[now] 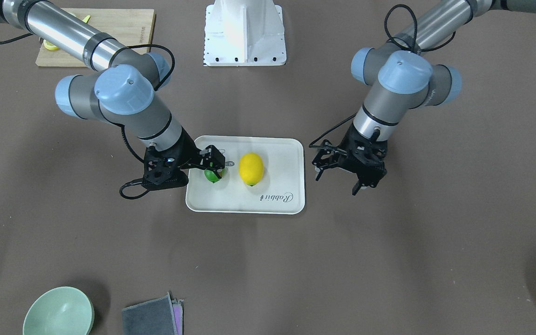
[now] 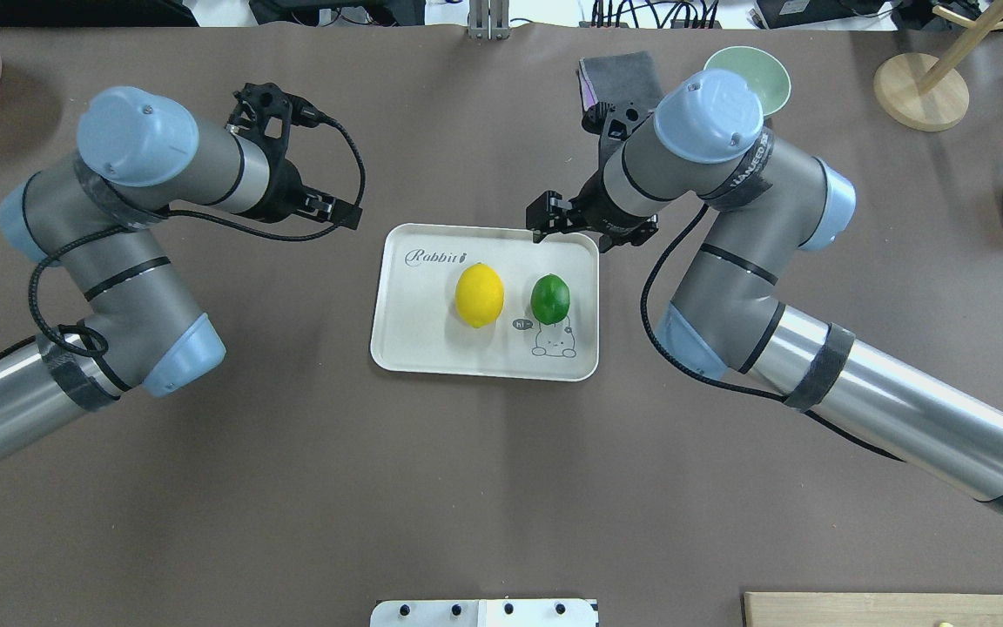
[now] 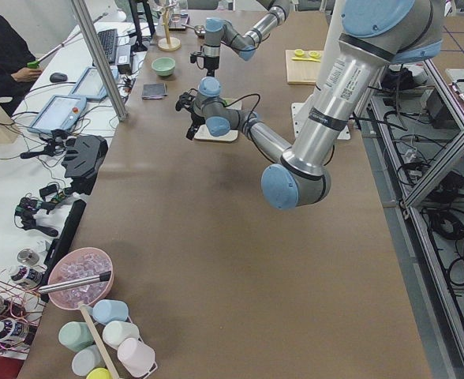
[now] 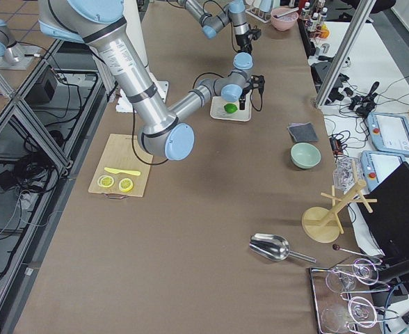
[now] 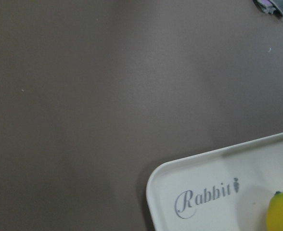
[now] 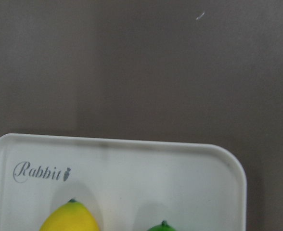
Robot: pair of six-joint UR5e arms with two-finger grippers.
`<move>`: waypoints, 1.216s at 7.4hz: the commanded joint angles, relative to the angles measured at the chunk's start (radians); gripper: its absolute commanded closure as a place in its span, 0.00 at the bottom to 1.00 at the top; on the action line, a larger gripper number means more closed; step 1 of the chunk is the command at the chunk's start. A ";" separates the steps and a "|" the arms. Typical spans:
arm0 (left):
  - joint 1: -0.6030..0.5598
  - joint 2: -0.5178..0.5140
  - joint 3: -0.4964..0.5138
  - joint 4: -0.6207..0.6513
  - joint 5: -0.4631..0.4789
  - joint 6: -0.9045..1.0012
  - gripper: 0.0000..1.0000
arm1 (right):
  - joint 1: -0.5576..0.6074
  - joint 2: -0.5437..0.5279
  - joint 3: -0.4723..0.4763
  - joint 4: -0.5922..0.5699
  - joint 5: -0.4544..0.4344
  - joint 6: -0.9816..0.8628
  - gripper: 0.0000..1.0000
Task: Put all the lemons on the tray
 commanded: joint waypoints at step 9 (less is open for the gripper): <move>-0.589 0.395 -0.048 0.048 -0.417 0.483 0.02 | 0.639 -0.427 0.018 -0.213 0.254 -0.978 0.00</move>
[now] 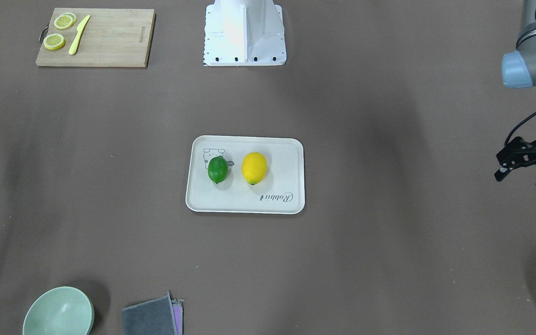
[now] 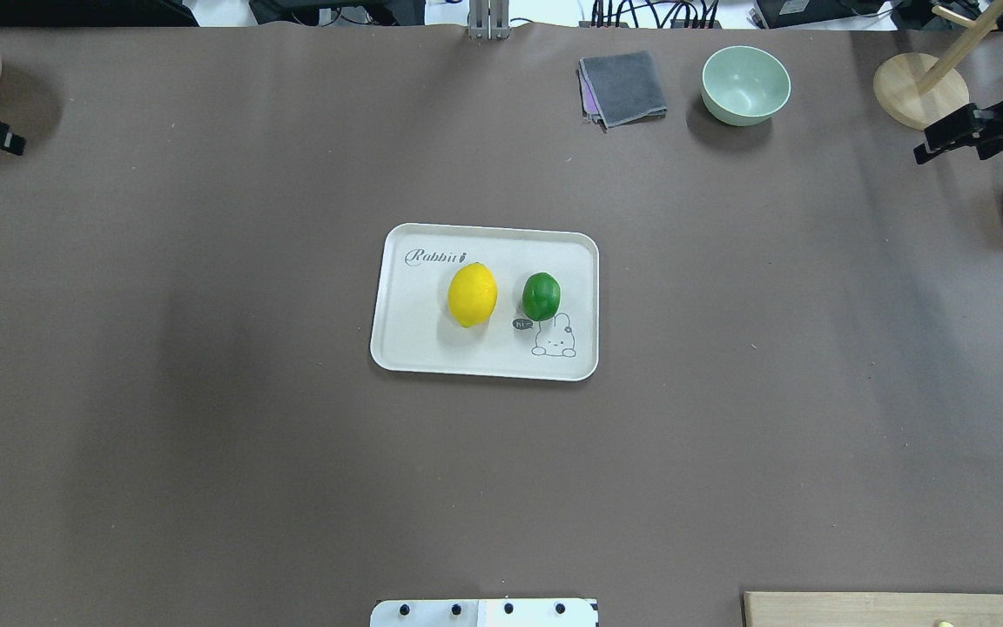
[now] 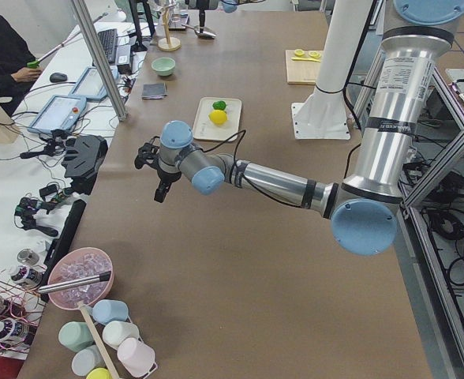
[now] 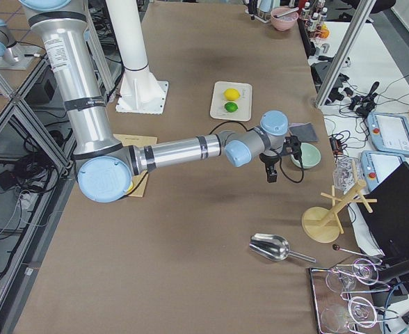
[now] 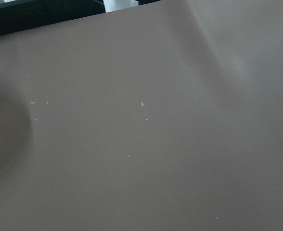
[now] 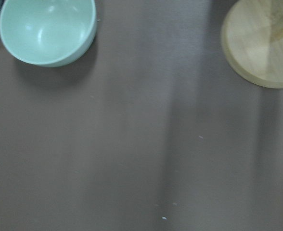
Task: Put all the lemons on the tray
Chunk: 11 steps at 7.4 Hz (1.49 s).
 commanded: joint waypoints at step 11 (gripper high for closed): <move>-0.302 0.309 -0.171 0.452 -0.106 0.505 0.02 | 0.267 -0.375 0.201 -0.315 0.055 -0.525 0.00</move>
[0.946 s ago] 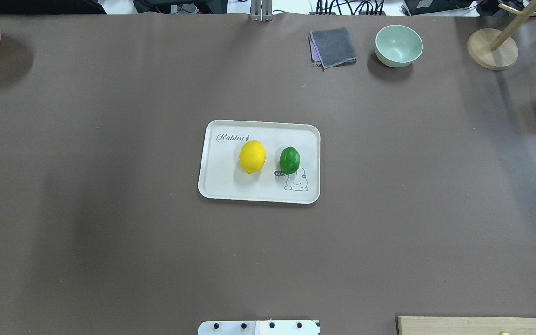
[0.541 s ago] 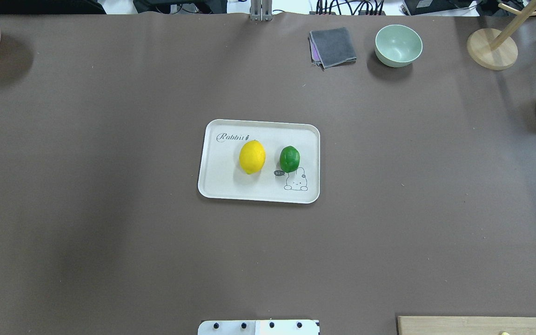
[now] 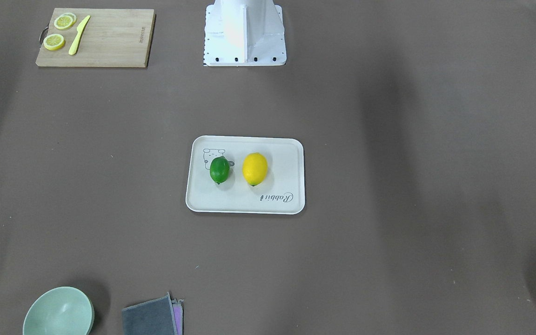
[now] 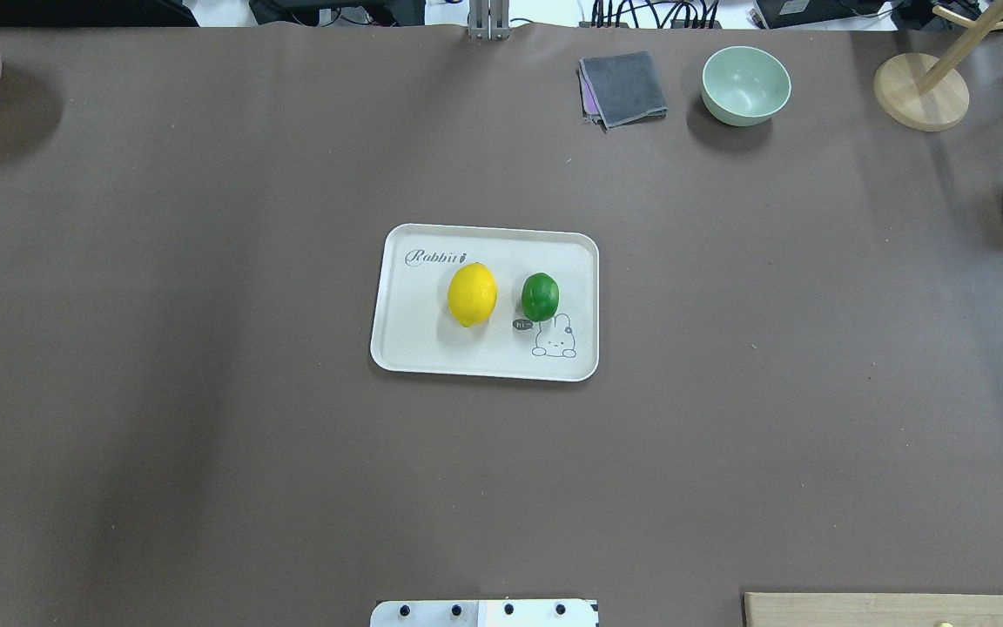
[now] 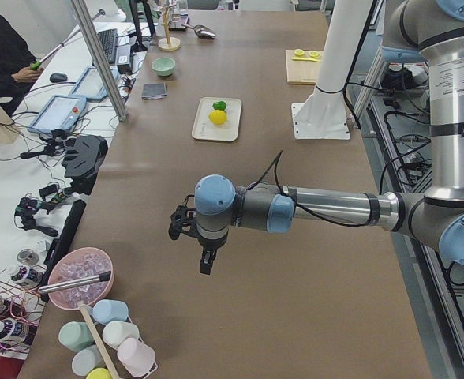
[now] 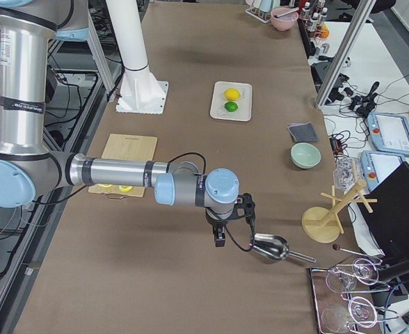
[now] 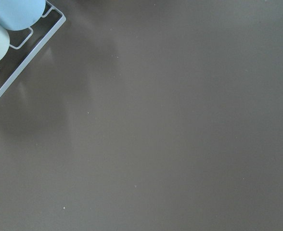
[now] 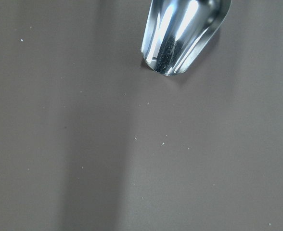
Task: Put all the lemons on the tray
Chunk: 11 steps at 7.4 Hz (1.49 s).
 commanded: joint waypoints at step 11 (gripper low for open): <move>-0.012 -0.031 0.029 0.002 0.002 -0.001 0.02 | -0.001 0.003 0.009 0.001 -0.008 0.005 0.00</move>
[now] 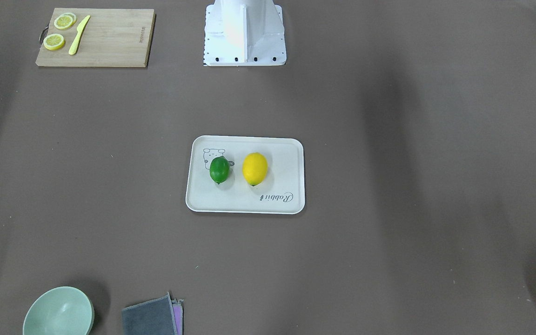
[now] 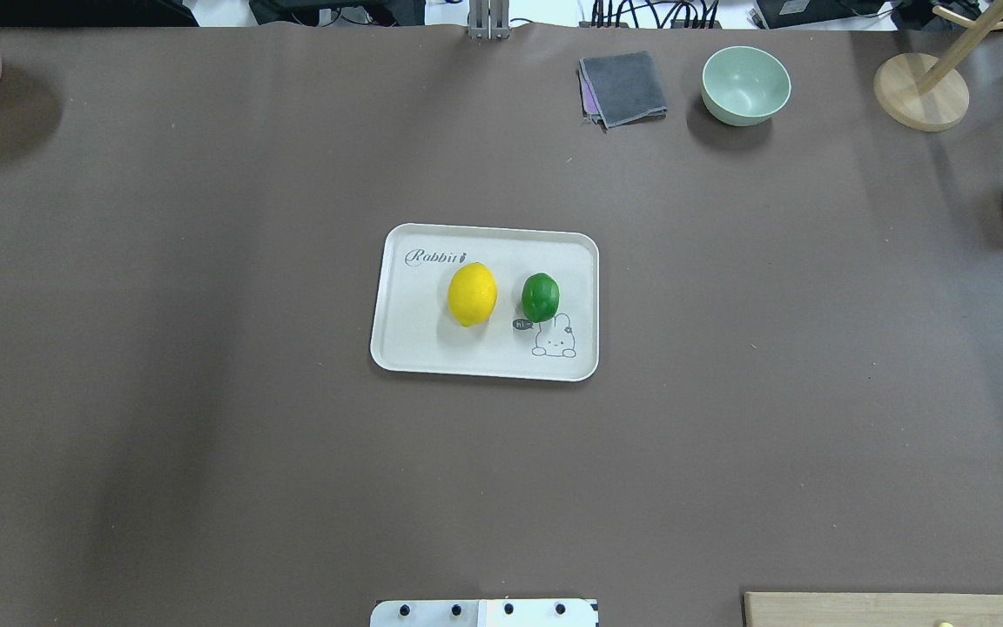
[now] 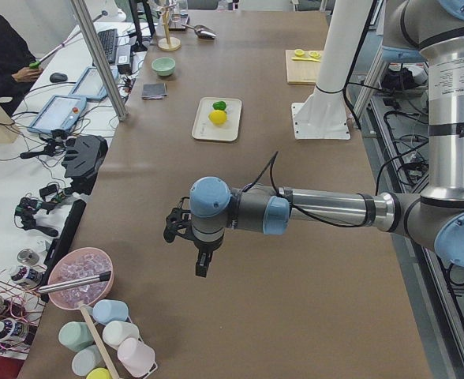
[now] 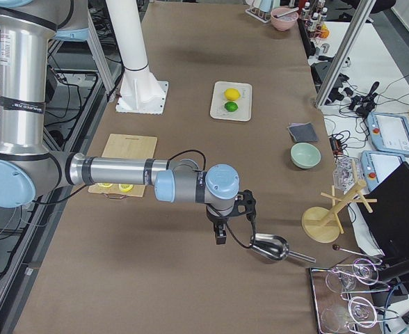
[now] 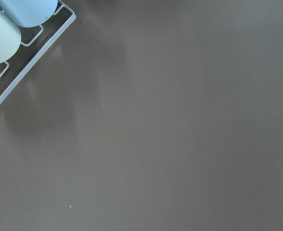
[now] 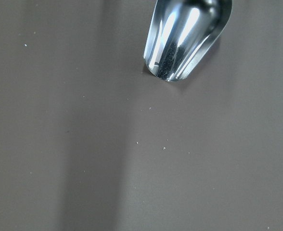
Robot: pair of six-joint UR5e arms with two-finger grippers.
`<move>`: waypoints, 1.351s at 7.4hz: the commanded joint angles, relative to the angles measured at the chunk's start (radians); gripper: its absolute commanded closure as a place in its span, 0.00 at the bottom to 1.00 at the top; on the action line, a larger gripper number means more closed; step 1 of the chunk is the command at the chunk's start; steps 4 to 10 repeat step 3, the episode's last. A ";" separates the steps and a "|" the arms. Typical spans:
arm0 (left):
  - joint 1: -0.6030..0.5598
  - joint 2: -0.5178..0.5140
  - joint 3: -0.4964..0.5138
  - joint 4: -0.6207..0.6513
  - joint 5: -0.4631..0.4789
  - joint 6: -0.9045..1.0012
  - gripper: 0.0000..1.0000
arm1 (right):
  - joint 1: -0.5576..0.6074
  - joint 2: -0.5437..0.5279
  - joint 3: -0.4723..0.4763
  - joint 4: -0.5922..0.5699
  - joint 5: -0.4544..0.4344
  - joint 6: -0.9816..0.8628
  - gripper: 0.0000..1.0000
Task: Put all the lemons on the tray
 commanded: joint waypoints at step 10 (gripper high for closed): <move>0.000 -0.003 0.002 0.000 0.000 0.002 0.02 | 0.000 -0.008 0.000 0.003 0.006 -0.001 0.00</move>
